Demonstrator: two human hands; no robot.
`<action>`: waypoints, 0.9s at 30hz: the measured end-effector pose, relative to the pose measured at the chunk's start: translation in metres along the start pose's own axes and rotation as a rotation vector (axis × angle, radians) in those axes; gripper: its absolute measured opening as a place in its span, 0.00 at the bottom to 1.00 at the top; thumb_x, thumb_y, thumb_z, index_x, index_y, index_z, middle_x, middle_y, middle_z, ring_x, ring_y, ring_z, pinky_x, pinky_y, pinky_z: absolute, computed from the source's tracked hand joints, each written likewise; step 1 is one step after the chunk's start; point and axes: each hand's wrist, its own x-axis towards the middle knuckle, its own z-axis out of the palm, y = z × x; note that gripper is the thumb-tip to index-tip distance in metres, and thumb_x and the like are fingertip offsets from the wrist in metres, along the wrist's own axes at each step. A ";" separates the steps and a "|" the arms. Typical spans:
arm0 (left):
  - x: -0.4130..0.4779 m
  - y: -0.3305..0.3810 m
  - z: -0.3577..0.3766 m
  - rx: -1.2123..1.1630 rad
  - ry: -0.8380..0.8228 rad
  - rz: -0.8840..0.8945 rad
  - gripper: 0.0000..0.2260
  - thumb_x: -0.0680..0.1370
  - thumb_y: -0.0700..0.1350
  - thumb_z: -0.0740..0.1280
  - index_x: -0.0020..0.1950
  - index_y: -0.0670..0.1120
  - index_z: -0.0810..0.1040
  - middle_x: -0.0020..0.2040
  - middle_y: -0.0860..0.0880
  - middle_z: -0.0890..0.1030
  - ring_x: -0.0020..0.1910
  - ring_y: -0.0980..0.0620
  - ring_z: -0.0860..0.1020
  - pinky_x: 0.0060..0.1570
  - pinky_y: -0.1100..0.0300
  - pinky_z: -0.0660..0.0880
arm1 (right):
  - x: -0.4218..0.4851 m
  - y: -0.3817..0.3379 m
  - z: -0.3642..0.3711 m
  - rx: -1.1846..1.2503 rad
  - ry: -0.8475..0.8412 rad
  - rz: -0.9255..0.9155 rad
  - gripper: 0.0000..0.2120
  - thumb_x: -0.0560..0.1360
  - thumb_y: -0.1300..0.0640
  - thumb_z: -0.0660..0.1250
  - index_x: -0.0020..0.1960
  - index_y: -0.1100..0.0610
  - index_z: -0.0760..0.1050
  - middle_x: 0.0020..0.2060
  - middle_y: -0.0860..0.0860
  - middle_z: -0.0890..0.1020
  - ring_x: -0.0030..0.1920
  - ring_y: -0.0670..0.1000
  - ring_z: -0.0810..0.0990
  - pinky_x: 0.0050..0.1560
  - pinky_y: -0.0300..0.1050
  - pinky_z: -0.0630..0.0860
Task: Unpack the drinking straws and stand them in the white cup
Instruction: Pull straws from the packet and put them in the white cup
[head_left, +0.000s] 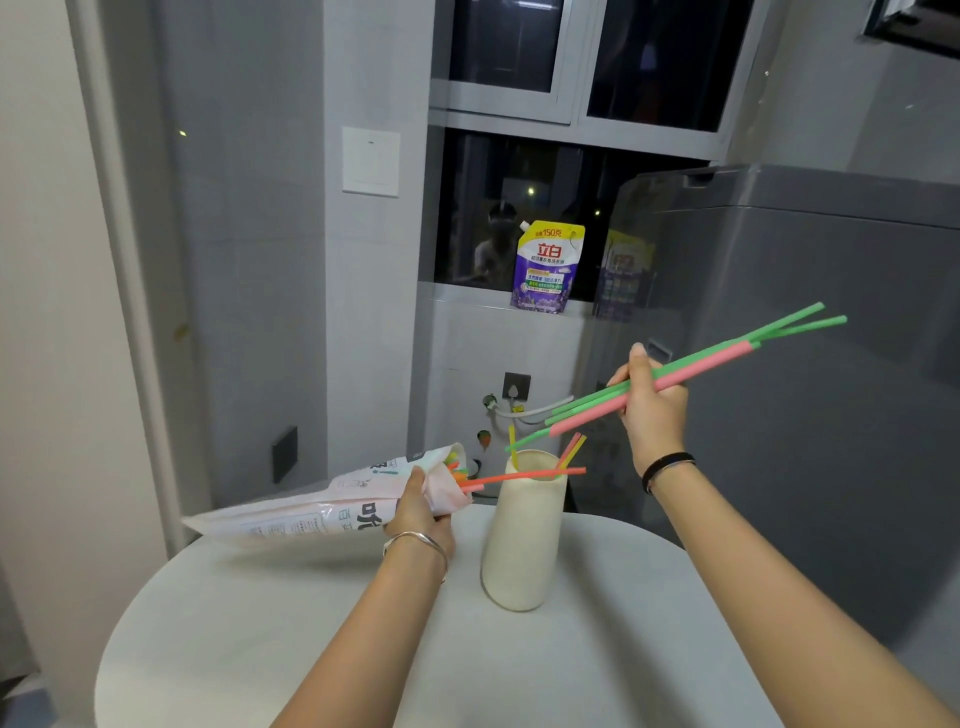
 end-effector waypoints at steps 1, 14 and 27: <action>0.005 0.002 -0.005 0.030 0.004 0.015 0.23 0.81 0.44 0.62 0.75 0.40 0.64 0.72 0.41 0.72 0.70 0.41 0.72 0.68 0.43 0.69 | 0.003 0.000 0.001 -0.013 0.000 -0.007 0.21 0.78 0.50 0.60 0.28 0.55 0.70 0.25 0.50 0.72 0.28 0.47 0.73 0.32 0.40 0.71; 0.012 0.004 -0.014 0.133 -0.011 0.026 0.22 0.81 0.42 0.60 0.75 0.37 0.64 0.72 0.40 0.72 0.71 0.39 0.71 0.67 0.40 0.69 | 0.011 0.016 0.014 -0.248 -0.098 -0.045 0.21 0.79 0.50 0.57 0.29 0.57 0.70 0.25 0.50 0.72 0.29 0.48 0.73 0.33 0.41 0.72; 0.003 -0.011 -0.026 0.227 -0.045 -0.123 0.16 0.78 0.53 0.64 0.64 0.51 0.74 0.54 0.46 0.78 0.58 0.47 0.74 0.66 0.44 0.64 | 0.009 0.029 0.008 -0.180 -0.095 0.154 0.20 0.79 0.50 0.59 0.30 0.57 0.70 0.26 0.52 0.70 0.28 0.49 0.69 0.31 0.41 0.67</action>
